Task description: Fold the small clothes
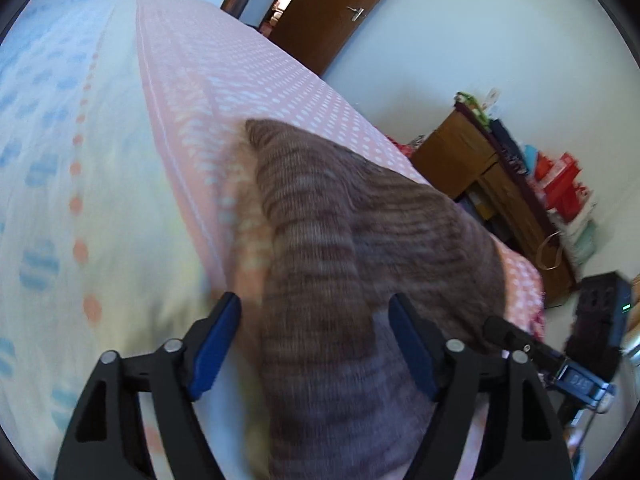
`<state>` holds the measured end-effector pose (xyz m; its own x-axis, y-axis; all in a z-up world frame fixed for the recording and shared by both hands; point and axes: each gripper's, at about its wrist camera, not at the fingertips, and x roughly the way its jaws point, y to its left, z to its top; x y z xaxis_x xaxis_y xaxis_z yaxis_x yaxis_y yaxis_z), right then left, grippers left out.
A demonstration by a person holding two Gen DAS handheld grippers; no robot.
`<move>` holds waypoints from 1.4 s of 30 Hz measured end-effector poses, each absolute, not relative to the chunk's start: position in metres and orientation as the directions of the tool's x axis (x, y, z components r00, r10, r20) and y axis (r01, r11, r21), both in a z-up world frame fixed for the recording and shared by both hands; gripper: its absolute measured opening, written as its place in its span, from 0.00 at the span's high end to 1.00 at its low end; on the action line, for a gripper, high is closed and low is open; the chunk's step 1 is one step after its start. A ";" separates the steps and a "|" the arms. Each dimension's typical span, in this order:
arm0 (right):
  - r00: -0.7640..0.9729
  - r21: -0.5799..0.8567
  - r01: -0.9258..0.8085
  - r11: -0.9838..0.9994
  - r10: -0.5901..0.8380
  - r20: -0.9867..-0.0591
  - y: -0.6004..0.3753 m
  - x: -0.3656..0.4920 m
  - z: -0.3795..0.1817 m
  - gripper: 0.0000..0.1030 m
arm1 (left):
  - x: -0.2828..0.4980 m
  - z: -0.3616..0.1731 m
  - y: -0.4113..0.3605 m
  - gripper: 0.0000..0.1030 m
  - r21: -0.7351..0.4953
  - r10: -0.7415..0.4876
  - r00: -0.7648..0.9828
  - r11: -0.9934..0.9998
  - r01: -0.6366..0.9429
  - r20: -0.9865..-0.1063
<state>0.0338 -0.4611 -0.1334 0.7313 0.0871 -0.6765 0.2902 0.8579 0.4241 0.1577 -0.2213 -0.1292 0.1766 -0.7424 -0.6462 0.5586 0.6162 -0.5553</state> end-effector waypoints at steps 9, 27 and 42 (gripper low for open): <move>0.693 0.248 0.258 0.934 0.000 -0.721 -0.423 0.027 -0.137 0.51 | 0.129 -0.137 -0.216 0.15 -0.561 -0.775 0.152 0.564 0.606 -0.614; 0.631 0.514 0.282 0.811 0.247 -0.735 -0.427 -0.037 -0.132 0.83 | 0.105 -0.134 -0.208 0.66 -0.501 -0.668 0.031 0.588 0.635 -0.744; 0.792 0.070 0.208 0.976 -0.126 -0.598 -0.346 -0.037 -0.056 0.80 | 0.078 -0.070 -0.180 0.03 0.029 -0.377 0.639 0.848 0.530 -0.671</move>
<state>-0.0368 -0.3455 -0.0557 0.7917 -0.1258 -0.5978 0.2081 0.9756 0.0703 0.0777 -0.1802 -0.0702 0.6390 -0.3766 -0.6707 0.5299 0.8476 0.0289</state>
